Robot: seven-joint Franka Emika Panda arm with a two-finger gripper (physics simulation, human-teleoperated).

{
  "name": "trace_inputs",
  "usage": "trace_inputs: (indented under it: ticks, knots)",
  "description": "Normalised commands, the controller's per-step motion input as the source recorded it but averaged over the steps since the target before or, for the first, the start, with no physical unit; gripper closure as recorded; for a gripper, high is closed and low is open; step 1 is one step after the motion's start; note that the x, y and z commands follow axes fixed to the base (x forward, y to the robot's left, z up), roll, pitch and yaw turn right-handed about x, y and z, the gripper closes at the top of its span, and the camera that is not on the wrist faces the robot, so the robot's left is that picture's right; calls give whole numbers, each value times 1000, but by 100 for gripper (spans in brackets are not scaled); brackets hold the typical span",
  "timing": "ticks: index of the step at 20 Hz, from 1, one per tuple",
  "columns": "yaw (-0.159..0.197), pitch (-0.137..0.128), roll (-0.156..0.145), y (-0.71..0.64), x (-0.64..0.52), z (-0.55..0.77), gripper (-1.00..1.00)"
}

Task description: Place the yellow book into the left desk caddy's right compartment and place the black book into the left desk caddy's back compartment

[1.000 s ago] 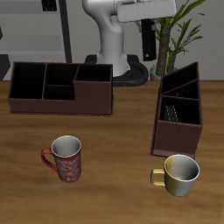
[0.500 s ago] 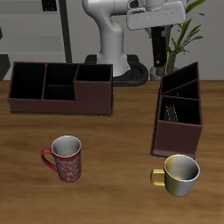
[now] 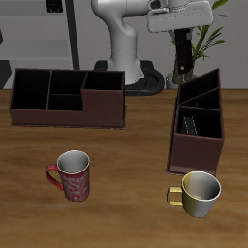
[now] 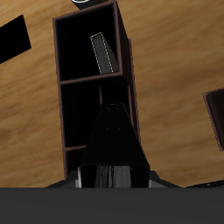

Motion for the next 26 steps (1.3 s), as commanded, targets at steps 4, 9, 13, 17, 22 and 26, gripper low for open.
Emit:
trace_inputs:
  ticks: [4,9,13,17,22,26]
  knots:
    - [1,29,-15,134,78,-45,100]
    - [-16,44,-102,156,300,25,100]
    - [73,86,-1,288,295,18,100]
    - [101,37,4,171,175,21,100]
    - [11,31,15,140,35,-191,100]
    - [14,-4,3,81,60,-60,100]
